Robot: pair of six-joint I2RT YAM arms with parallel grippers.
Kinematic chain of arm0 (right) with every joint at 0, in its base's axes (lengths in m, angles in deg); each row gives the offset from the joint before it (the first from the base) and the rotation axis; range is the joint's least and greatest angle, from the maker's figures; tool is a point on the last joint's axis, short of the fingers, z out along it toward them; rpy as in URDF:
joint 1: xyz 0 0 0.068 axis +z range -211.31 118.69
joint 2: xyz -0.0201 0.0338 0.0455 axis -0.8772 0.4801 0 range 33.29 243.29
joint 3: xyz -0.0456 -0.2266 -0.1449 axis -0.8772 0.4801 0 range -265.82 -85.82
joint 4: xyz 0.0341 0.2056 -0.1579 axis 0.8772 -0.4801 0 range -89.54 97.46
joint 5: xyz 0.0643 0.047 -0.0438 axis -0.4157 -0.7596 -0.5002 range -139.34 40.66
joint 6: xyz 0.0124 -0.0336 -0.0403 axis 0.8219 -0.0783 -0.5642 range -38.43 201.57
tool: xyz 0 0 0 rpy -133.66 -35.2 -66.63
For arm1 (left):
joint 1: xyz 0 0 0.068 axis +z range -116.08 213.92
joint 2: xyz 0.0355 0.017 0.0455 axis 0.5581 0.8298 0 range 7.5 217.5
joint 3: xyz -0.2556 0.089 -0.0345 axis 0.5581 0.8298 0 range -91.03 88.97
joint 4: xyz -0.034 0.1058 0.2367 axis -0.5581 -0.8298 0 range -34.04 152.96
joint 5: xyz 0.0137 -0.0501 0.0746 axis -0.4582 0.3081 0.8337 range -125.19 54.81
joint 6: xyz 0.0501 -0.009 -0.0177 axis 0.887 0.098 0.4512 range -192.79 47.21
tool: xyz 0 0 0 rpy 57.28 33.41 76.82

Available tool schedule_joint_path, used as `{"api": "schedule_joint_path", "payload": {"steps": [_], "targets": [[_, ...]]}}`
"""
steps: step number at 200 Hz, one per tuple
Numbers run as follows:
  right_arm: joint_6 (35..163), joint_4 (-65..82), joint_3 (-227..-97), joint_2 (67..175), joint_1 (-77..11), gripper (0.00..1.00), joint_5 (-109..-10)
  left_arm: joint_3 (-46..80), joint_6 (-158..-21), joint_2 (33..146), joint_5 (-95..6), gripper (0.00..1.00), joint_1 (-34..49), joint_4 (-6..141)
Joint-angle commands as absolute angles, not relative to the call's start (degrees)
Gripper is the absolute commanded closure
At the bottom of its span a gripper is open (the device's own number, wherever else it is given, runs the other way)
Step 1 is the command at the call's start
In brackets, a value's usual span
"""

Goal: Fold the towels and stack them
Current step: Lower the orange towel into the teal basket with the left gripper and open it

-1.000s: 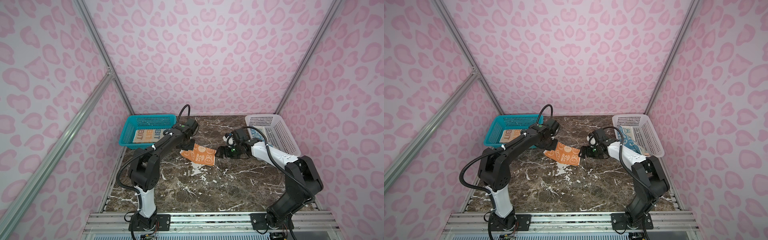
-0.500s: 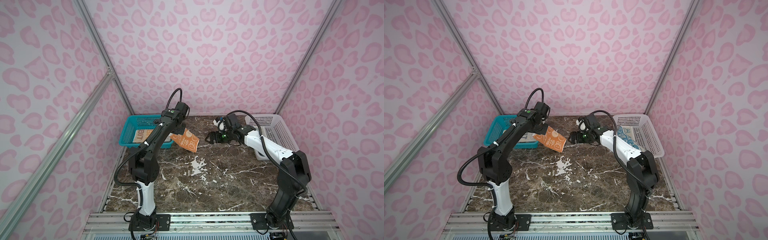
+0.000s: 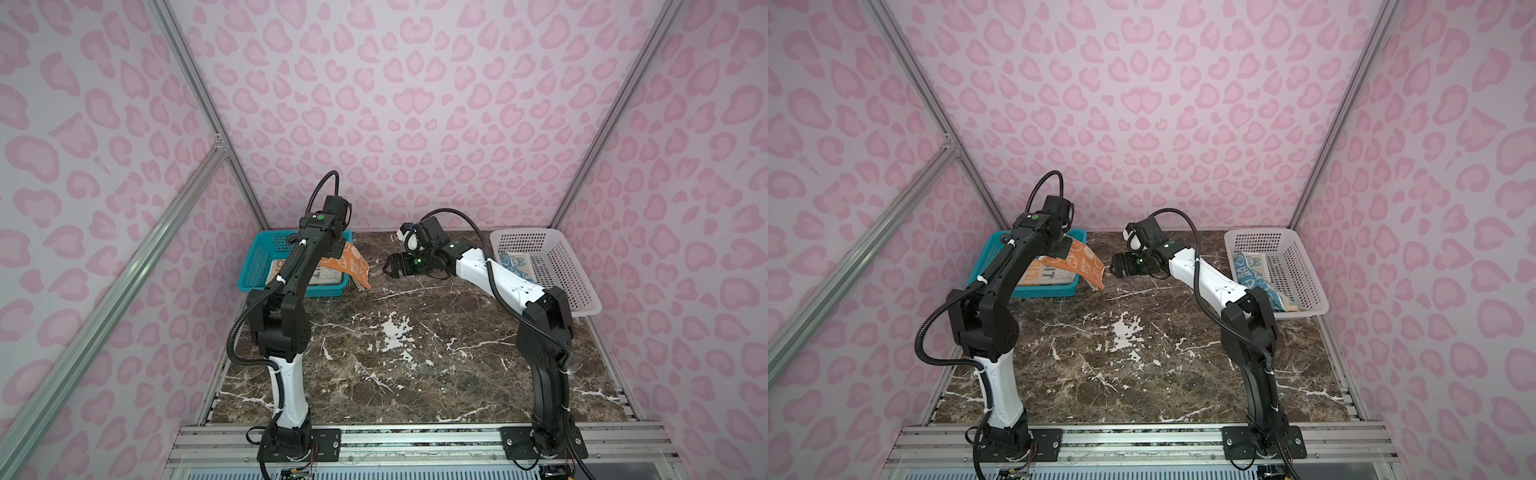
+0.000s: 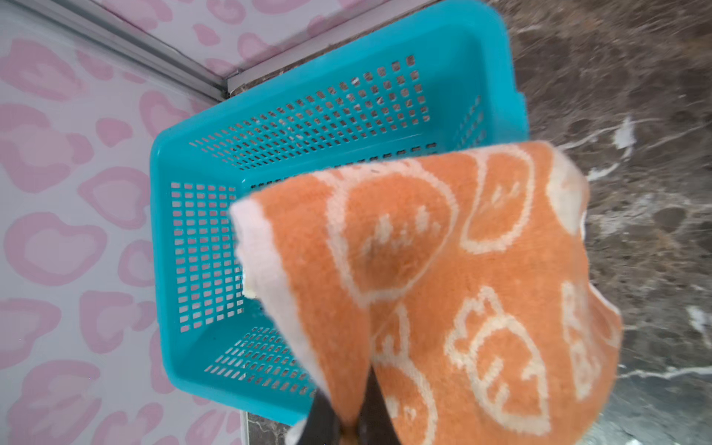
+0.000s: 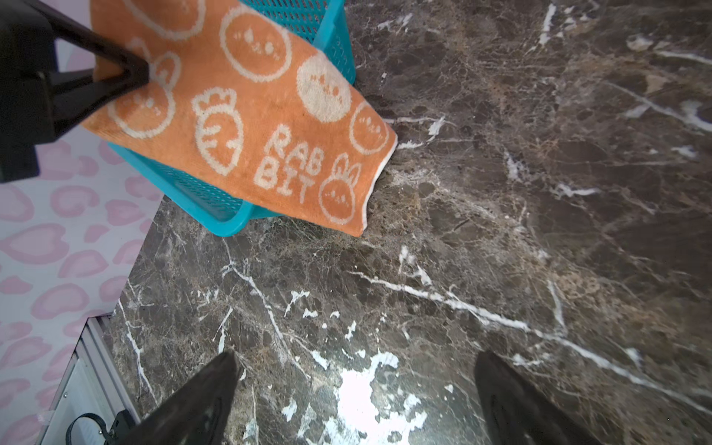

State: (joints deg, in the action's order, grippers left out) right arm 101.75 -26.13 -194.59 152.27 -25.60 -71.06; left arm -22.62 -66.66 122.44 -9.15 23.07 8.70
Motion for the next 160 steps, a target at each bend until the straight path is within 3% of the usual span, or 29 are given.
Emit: {"api": "schedule_joint_path", "payload": {"steps": [1,160], "targets": [[101.5,-27.8,-197.2,154.4,-25.0,0.02,-69.8,-18.4,-62.0,119.9,-6.7,0.96,24.8,17.5],[101.5,-32.7,-213.0,165.6,-23.3,0.02,-69.9,-13.1,-61.5,125.1,-9.0,0.96,34.3,27.1]]}}
